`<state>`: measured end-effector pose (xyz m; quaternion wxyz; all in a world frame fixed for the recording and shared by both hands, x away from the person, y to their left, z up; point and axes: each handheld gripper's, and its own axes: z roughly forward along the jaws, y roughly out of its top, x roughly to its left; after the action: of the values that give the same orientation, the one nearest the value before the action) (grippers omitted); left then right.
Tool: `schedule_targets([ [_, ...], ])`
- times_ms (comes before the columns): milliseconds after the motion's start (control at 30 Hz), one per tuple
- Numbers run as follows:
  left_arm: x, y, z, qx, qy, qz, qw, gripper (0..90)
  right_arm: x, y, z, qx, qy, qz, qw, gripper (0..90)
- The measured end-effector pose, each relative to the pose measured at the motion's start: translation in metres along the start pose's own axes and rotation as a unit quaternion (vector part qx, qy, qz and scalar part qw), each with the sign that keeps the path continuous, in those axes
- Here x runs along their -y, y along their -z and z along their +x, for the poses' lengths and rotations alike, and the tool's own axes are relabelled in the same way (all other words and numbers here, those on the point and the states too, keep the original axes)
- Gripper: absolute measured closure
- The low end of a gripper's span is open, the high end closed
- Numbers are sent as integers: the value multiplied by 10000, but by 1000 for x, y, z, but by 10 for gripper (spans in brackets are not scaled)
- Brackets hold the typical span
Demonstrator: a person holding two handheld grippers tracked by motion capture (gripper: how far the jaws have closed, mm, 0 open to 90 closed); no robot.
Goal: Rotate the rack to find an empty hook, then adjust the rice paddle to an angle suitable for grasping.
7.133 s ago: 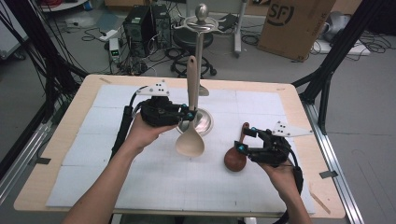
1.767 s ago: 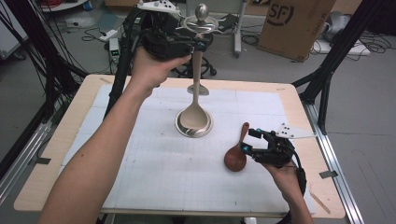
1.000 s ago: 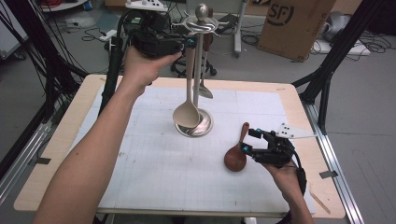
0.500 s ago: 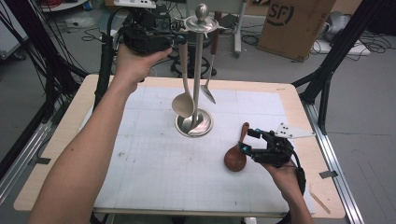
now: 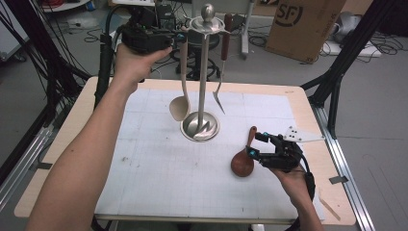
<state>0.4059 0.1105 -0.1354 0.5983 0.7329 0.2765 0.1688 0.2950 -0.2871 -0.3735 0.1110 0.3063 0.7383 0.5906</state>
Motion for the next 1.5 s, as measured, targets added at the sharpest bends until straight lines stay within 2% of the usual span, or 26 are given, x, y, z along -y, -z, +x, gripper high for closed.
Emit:
schedule_targets([
  [367,4,13,-7,196,-164,147,9996,831,0,1,0,48,7,-21,10000,275],
  [500,6,19,-9,238,-210,133,9994,804,0,0,0,63,8,-3,10000,275],
  [600,13,24,-7,187,-203,188,9994,785,0,0,0,75,10,25,10000,275],
  [667,19,27,-7,192,-157,210,9995,777,0,0,1,85,2,53,9999,275],
  [800,31,31,-5,172,-200,323,9991,747,1,-1,1,96,46,85,9999,275],
  [933,44,35,-3,208,-111,338,9992,714,1,-1,0,117,61,136,9998,274],
  [1067,61,38,-1,203,-131,497,9985,671,3,-1,1,155,68,164,9997,273],
  [1500,111,50,-1,218,-80,610,9979,583,6,-3,1,194,77,250,9995,273],
])
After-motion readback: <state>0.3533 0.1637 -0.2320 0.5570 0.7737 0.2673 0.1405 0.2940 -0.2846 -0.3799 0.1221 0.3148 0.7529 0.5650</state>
